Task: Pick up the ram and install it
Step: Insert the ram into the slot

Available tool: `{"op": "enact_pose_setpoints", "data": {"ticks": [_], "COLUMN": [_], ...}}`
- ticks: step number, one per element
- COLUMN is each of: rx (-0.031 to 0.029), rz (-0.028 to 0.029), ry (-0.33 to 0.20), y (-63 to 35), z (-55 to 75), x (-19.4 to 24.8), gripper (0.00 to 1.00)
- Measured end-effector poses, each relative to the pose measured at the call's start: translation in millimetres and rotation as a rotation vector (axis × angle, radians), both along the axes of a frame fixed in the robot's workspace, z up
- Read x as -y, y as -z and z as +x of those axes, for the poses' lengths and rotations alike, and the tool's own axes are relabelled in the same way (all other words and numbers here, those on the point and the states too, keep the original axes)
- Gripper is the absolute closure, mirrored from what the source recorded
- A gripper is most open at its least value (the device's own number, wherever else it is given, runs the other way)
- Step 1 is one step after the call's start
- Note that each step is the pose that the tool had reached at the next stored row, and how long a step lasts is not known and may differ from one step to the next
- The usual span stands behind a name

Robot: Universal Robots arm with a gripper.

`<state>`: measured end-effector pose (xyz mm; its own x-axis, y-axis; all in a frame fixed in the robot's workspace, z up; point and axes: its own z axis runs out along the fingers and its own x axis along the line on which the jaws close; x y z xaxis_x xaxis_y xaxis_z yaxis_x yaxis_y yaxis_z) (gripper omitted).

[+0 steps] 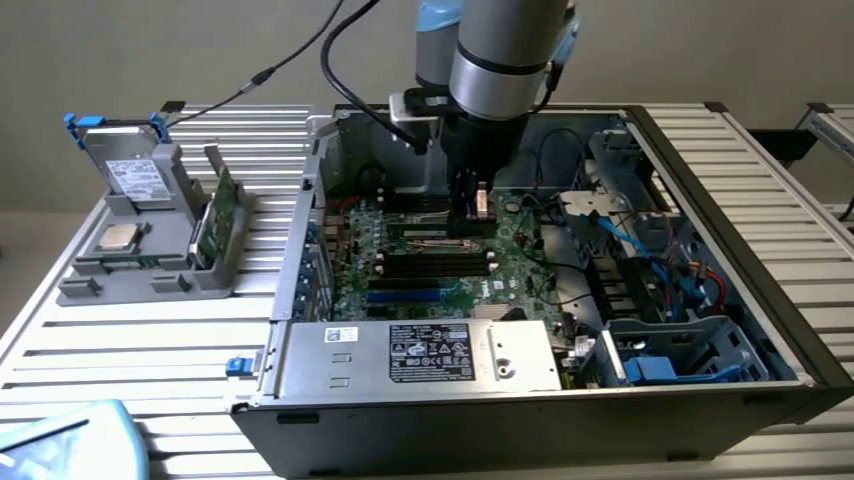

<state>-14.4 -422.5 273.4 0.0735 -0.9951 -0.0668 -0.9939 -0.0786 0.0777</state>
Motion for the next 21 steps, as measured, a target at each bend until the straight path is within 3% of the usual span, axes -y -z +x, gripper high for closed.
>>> {"op": "enact_pose_setpoints", "data": {"ticks": [4,7,21], "rx": [-0.0084,-0.0099,-0.0100], "rz": [-0.0088,-0.0161,-0.0244], "ry": [-0.015,-0.016,-0.016], "y": [2.6,6.5,31.9], "z": [0.0,0.1,1.6], "x": [-1.1,-1.1,-1.2], "gripper": [0.86,0.86,0.86]}}
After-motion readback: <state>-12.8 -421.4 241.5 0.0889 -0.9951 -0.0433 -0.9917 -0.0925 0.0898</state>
